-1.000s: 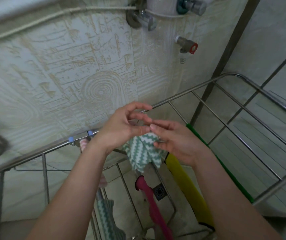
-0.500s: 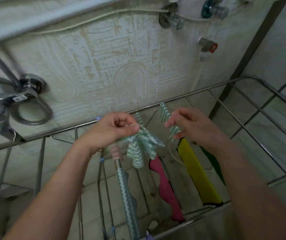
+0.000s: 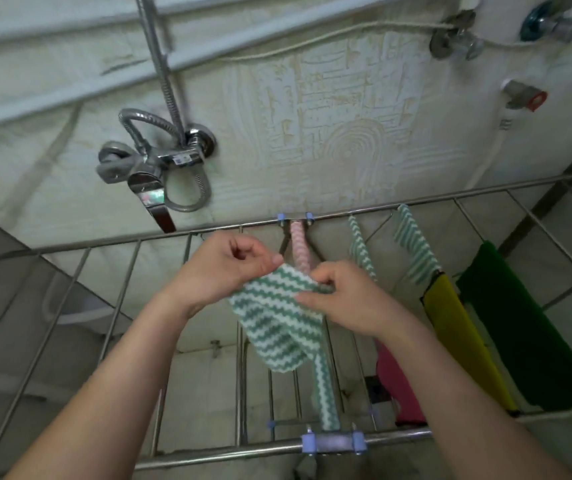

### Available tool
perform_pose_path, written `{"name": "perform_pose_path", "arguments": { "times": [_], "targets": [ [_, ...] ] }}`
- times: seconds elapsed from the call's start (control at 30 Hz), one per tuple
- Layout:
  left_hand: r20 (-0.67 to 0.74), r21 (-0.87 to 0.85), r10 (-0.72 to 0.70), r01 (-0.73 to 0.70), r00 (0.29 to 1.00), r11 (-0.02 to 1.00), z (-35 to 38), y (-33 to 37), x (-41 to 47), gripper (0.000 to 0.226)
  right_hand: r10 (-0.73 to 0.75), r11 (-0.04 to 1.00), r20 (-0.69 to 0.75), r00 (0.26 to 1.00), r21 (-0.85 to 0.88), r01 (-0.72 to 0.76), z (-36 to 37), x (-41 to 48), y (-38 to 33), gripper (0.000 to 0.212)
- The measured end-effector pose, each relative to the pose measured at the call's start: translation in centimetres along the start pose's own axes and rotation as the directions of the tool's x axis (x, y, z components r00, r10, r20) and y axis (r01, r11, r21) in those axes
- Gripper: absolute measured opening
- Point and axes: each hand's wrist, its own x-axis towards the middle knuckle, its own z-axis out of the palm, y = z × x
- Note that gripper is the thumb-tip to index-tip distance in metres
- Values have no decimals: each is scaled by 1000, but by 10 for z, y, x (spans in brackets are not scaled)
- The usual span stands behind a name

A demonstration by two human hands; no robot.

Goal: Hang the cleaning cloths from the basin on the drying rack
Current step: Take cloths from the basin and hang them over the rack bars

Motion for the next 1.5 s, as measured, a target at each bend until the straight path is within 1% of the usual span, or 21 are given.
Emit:
{"name": "perform_pose_path", "arguments": {
  "times": [0.07, 0.13, 0.2, 0.3, 0.33, 0.43, 0.5, 0.53, 0.6, 0.67, 0.77, 0.87, 0.97, 1.03, 1.07, 1.13, 1.17, 1.23, 1.3, 1.4, 1.5],
  "targets": [
    [37, 7, -57, 57, 998, 998, -20, -10, -5, 26, 21, 996, 39, 999, 84, -24, -2, 2, -4, 21],
    [158, 40, -142, 137, 977, 990, -45, -25, -10, 32, 69, 971, 68, 995, 225, -82, -4, 7, -8, 11],
    [256, 16, -173, 175, 951, 984, -71, -45, -15, 43, 98, 933, 103, 990, 336, -127, -3, 14, -11, 12],
    [258, -245, -95, 161, 961, 956, -93, -71, -21, 46, 103, 862, 157, 982, 479, -167, 2, 21, -15, 24],
    [245, -377, -51, 143, 968, 915, -99, -78, -23, 41, 100, 826, 170, 980, 536, -178, 6, 24, -16, 28],
    [245, -695, 52, 138, 968, 706, -112, -87, -26, 26, 89, 660, 177, 980, 726, -191, 18, 35, -24, 30],
    [207, -783, 17, 155, 978, 602, -113, -93, -21, 26, 164, 556, 147, 975, 803, -214, 27, 49, -23, 32],
    [158, -775, -72, 169, 985, 609, -107, -94, -18, 26, 234, 542, 128, 964, 806, -239, 31, 55, -20, 33],
    [34, -640, -273, 231, 961, 733, -95, -108, -4, 27, 426, 620, 51, 903, 710, -333, 46, 77, -5, 34],
    [-74, -433, -350, 286, 934, 855, -84, -129, 12, 26, 562, 694, -34, 826, 563, -449, 66, 103, 12, 31],
    [-121, -334, -406, 348, 906, 876, -79, -154, 32, 23, 624, 718, -88, 776, 456, -526, 87, 129, 35, 29],
    [-112, -212, -383, 355, 917, 911, -80, -164, 46, 22, 601, 769, -145, 786, 370, -521, 92, 147, 41, 32],
    [-147, -47, -343, 340, 928, 939, -80, -173, 61, 45, 563, 810, -219, 797, 334, -481, 92, 162, 42, 46],
    [-156, 112, -284, 302, 946, 947, -80, -181, 75, 55, 480, 874, -318, 817, 247, -418, 92, 173, 57, 58],
    [-157, 193, -242, 271, 957, 943, -80, -185, 82, 56, 441, 897, -362, 821, 212, -389, 94, 179, 69, 53],
    [-166, 302, -206, 249, 964, 920, -80, -195, 97, 56, 427, 904, -397, 813, 177, -389, 96, 186, 52, 15],
    [-172, 344, -204, 253, 964, 904, -81, -199, 102, 54, 430, 903, -403, 808, 174, -394, 99, 190, 43, 11],
    [-158, 426, -217, 264, 963, 865, -81, -207, 111, 50, 412, 908, -380, 828, 98, -407, 106, 195, 35, 17],
    [-128, 515, -246, 277, 961, 812, -78, -209, 114, 54, 409, 894, -341, 846, -34, -446, 110, 195, 35, 42],
    [-130, 574, -263, 289, 956, 767, -70, -198, 108, 65, 453, 889, -145, 880, 6, -457, 125, 187, 35, 36],
    [-152, 430, -130, 184, 980, 884, -63, -187, 94, 64, 400, 914, -199, 894, 16, -406, 137, 181, 35, 22]
  ]
}}
